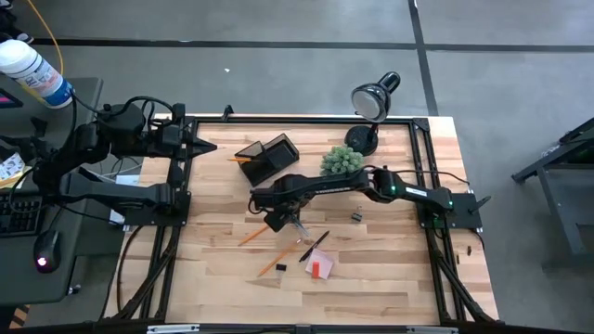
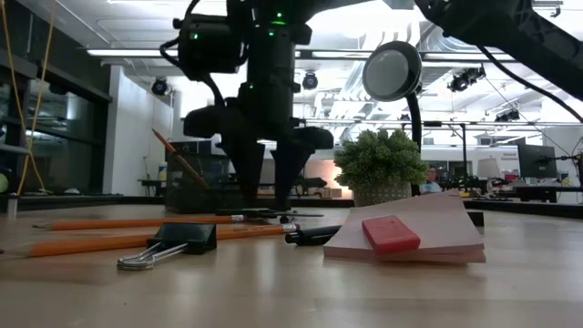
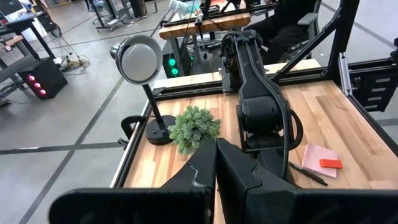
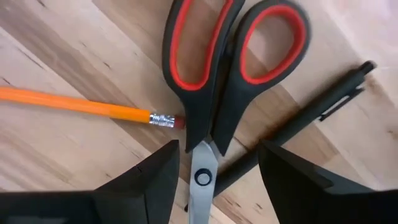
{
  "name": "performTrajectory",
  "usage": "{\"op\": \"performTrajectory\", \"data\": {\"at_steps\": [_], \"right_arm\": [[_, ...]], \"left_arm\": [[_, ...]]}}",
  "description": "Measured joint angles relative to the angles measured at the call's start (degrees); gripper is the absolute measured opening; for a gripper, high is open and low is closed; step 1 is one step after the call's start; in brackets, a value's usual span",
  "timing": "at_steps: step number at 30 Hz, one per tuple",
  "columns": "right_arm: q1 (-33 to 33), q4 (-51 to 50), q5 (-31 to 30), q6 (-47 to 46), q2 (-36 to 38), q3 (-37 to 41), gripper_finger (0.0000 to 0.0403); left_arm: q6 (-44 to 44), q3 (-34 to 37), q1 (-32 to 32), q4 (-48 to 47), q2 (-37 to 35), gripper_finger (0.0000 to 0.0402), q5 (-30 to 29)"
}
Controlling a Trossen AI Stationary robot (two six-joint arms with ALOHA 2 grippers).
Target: Pick and place office supplies into organizer
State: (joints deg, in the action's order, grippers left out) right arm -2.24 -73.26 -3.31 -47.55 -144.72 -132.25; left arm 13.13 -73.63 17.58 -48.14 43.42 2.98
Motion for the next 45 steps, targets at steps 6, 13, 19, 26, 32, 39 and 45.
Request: {"op": "performTrajectory", "data": {"at_steps": [6, 13, 19, 26, 32, 39, 45], "right_arm": [[-0.04, 0.49, 0.66, -0.02, -0.84, 0.0, 0.0198], [0.03, 1.35, 0.32, 0.21, -0.84, 0.0, 0.0195], [0.37, 2.79, 0.33, 0.69, -0.84, 0.0, 0.0195], [1.16, 3.09, 0.31, 1.31, -0.84, 0.0, 0.0194], [1.44, 3.6, 0.31, 1.49, -0.84, 0.0, 0.0194], [1.49, 4.32, 1.27, 1.28, -1.6, -0.02, 0.0194], [1.35, 4.56, 2.36, -0.2, -3.22, -0.27, 0.0194]], "left_arm": [[0.04, 0.0, 0.0, 0.0, 0.0, 0.0001, 0.0], [0.07, 0.0, 0.0, 0.02, 0.0, 0.0001, -0.67], [0.09, 0.0, 0.0, 0.02, 0.0, 0.0001, -0.75], [0.09, 0.0, 0.01, 0.02, 0.0, 0.0001, -1.09], [0.38, 0.0, 0.02, 0.02, 0.02, 0.0001, -1.09], [0.52, 0.0, 0.02, 0.04, 0.02, 0.0001, -1.11], [0.52, -0.01, 0.01, 0.04, 0.02, 0.0001, -1.14]]}}
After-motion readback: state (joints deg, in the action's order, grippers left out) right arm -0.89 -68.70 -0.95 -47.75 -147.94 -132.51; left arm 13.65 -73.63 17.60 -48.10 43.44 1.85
